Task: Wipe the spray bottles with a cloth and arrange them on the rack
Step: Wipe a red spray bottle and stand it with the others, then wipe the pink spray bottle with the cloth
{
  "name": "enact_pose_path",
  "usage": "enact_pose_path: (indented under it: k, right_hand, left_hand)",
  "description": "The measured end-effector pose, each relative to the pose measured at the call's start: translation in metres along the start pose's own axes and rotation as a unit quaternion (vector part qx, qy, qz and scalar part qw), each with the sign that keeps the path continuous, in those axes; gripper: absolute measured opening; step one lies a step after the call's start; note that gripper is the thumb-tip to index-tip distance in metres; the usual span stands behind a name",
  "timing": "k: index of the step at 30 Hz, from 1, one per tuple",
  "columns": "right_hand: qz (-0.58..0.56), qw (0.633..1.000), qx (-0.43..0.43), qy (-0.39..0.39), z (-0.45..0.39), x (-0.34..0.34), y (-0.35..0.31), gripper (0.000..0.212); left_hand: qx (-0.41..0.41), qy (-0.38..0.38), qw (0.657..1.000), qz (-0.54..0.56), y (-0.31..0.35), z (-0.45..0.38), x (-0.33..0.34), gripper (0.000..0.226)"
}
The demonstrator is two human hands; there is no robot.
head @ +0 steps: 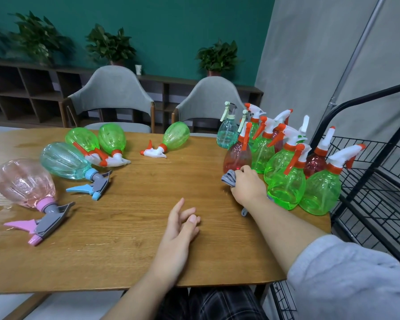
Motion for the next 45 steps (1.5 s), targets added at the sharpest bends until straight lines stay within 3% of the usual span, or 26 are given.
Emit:
enact_pose_path:
  k: [13, 17, 20, 21, 26, 30, 32, 34, 36, 37, 43, 45]
  right_hand:
    - [-0.037, 0.997, 0.028, -0.064, -0.004, -0.005, -0.003, 0.05]
    - [-0.044, 0.999, -0.028, -0.011, 0.007, -0.02, -0.024, 0.028]
    - [-0.14, 0.988, -0.062, 0.014, 0.019, -0.037, -0.044, 0.005]
    - [-0.188, 0.98, -0.071, 0.017, 0.024, -0.042, -0.05, 0.007]
    - [-0.378, 0.921, -0.094, 0.024, 0.054, -0.057, -0.08, 0.025]
    - [-0.533, 0.845, -0.041, 0.023, 0.072, -0.052, -0.094, 0.039]
    - [-0.63, 0.775, 0.033, -0.025, 0.077, -0.044, -0.102, 0.038]
    - [-0.721, 0.673, 0.114, -0.116, 0.083, -0.035, -0.11, 0.03]
    - [-0.779, 0.57, 0.167, -0.199, 0.092, -0.03, -0.12, 0.025]
    - [-0.791, 0.539, 0.185, -0.224, 0.096, -0.028, -0.125, 0.022]
    - [-0.809, 0.499, 0.174, -0.257, 0.118, -0.025, -0.148, 0.01]
    - [-0.813, 0.494, 0.169, -0.259, 0.123, -0.023, -0.153, 0.012]
  left_hand:
    - [-0.008, 0.013, 1.0, 0.017, -0.002, -0.001, -0.001, 0.04]
    - [-0.026, 0.032, 0.998, 0.045, -0.001, -0.002, -0.001, 0.043]
    - [-0.042, 0.053, 0.995, 0.079, 0.002, -0.003, -0.001, 0.044]
    - [-0.047, 0.059, 0.993, 0.09, 0.003, -0.003, -0.001, 0.043]
    - [-0.019, 0.041, 0.998, 0.032, 0.024, -0.003, -0.003, 0.035]
    - [0.063, 0.052, 0.979, -0.188, 0.053, 0.004, -0.029, 0.031]
    - [0.099, 0.062, 0.935, -0.335, 0.066, 0.012, -0.048, 0.025]
    - [0.107, 0.08, 0.881, -0.454, 0.073, 0.016, -0.068, 0.022]
    - [0.095, 0.113, 0.838, -0.525, 0.074, 0.019, -0.091, 0.03]
    - [0.076, 0.135, 0.823, -0.546, 0.075, 0.02, -0.102, 0.035]
    - [-0.104, 0.205, 0.713, -0.662, 0.076, 0.015, -0.157, 0.059]
    - [-0.158, 0.211, 0.706, -0.658, 0.076, 0.017, -0.173, 0.058]
Point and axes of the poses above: each hand's wrist, its own z-axis away from the middle knuckle, its own x-axis out of the palm, y = z × x, the point moved 2 cm from there along -z, towards the middle knuckle, and after that the axes turned 7 degrees about -y, right-handed, at the moved point
